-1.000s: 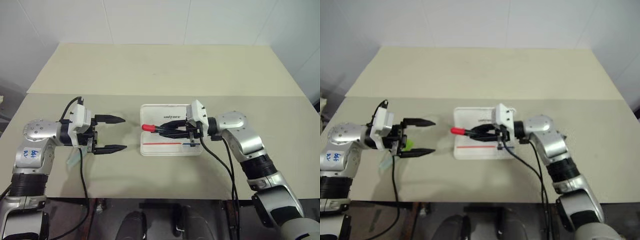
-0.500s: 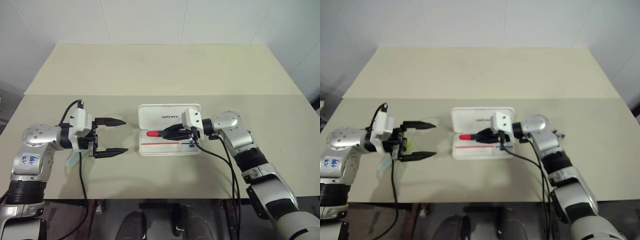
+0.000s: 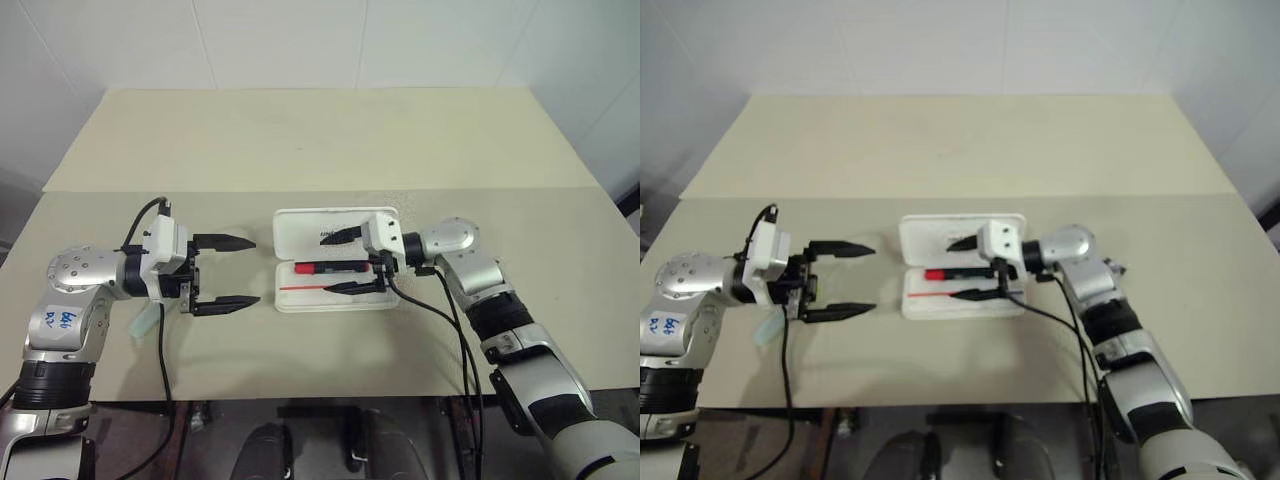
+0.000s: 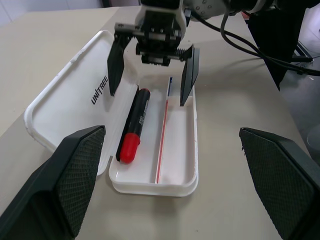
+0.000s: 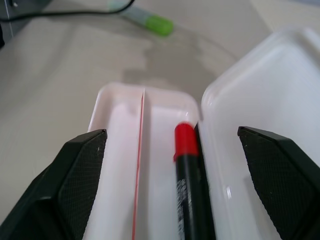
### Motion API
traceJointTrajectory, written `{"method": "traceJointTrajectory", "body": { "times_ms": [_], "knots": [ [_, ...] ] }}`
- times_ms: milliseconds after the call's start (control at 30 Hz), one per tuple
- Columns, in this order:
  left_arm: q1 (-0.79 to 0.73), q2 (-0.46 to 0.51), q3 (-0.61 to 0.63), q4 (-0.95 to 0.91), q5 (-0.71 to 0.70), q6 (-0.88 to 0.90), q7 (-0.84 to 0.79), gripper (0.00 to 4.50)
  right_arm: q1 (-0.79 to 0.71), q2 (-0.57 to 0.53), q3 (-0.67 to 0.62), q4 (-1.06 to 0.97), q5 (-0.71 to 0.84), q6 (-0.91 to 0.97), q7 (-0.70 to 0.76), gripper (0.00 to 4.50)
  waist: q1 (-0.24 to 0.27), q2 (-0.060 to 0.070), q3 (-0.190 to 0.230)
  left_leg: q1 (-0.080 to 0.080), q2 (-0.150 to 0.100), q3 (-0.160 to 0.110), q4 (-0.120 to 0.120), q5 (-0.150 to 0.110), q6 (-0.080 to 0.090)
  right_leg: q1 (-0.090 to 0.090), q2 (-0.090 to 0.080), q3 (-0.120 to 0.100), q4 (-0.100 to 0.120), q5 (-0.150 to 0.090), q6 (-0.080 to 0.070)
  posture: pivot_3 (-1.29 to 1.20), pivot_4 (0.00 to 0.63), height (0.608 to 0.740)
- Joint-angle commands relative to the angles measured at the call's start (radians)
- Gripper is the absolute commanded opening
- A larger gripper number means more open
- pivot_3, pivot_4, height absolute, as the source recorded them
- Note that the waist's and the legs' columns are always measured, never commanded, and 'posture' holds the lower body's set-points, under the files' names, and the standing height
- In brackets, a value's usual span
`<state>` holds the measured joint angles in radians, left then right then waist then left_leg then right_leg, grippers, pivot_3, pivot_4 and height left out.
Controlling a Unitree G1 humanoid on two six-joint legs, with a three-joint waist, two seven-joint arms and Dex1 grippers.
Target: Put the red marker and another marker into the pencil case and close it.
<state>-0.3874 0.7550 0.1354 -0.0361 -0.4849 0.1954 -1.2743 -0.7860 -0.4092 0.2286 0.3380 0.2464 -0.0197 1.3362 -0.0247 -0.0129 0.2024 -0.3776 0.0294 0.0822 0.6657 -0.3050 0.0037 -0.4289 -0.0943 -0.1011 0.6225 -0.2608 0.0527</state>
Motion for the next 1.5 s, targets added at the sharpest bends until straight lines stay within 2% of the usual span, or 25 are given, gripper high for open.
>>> {"method": "traceJointTrajectory", "body": {
  "times_ms": [33,133,267,333,467,633,1000,1467,1500],
  "knots": [
    [0.032,-0.002,0.03,-0.057,-0.029,0.019,0.039,4.5,0.07,-0.055,-0.062,-0.261,0.145,0.166,0.011,4.46,0.0,0.0,0.0,0.0,0.0,-0.001,0.0,0.0,0.0,0.0,0.0,0.0,-0.001,0.0,0.0,0.0,0.15,0.74],
    [0.119,-0.01,0.096,-0.087,-0.033,0.03,0.116,4.5,0.18,-0.127,-0.121,-0.458,0.238,0.294,-0.034,4.46,0.001,0.0,0.0,0.0,0.0,0.0,-0.001,-0.001,0.0,0.0,-0.001,0.0,-0.002,0.0,0.0,0.0,0.15,0.74],
    [0.222,-0.015,0.191,-0.107,-0.037,0.024,0.198,4.5,0.274,-0.193,-0.18,-0.571,0.287,0.378,-0.085,4.46,-0.003,0.0,0.0,0.0,0.0,0.0,-0.001,-0.004,0.005,0.0,-0.001,0.0,-0.004,0.0,0.0,0.0,0.15,0.74],
    [0.269,-0.014,0.24,-0.115,-0.032,0.013,0.231,4.5,0.3,-0.212,-0.206,-0.589,0.298,0.402,-0.111,4.46,-0.003,0.0,0.0,0.002,0.0,0.0,-0.001,-0.004,0.004,0.0,-0.001,0.001,-0.004,0.0,-0.001,0.0,0.15,0.74],
    [0.452,-0.015,0.418,-0.105,-0.019,-0.017,0.29,4.5,0.368,-0.266,-0.274,-0.547,0.274,0.363,-0.128,4.46,-0.003,0.0,0.0,0.003,0.001,0.0,-0.002,-0.003,0.002,0.0,-0.001,0.001,-0.003,0.0,-0.003,0.0,0.15,0.74],
    [0.566,-0.012,0.496,-0.046,-0.005,-0.064,0.288,4.5,0.376,-0.265,-0.269,-0.527,0.264,0.332,-0.134,4.46,0.001,-0.001,0.0,0.003,0.002,0.0,-0.002,-0.004,0.002,0.0,-0.001,0.0,-0.004,0.0,-0.004,0.0,0.15,0.74],
    [0.604,-0.049,0.452,0.113,0.033,-0.141,0.296,4.5,0.384,-0.259,-0.251,-0.557,0.263,0.327,-0.156,4.46,0.022,0.0,0.0,0.002,0.002,-0.001,-0.003,-0.006,0.003,0.0,-0.002,0.0,-0.008,0.0,-0.004,0.0,0.15,0.74],
    [0.49,-0.096,0.321,0.293,0.075,-0.225,0.317,4.5,0.413,-0.267,-0.264,-0.625,0.284,0.359,-0.211,4.46,0.027,0.0,0.0,0.002,0.002,-0.001,-0.004,-0.006,0.003,0.0,-0.002,-0.001,-0.009,0.0,-0.004,0.0,0.15,0.74],
    [0.481,-0.1,0.312,0.298,0.078,-0.23,0.322,4.31,0.419,-0.267,-0.265,-0.629,0.284,0.358,-0.213,4.5,0.029,0.0,0.0,0.002,0.002,-0.001,-0.004,-0.006,0.003,0.0,-0.003,-0.001,-0.009,0.0,-0.004,0.0,0.15,0.74]
  ]
}}
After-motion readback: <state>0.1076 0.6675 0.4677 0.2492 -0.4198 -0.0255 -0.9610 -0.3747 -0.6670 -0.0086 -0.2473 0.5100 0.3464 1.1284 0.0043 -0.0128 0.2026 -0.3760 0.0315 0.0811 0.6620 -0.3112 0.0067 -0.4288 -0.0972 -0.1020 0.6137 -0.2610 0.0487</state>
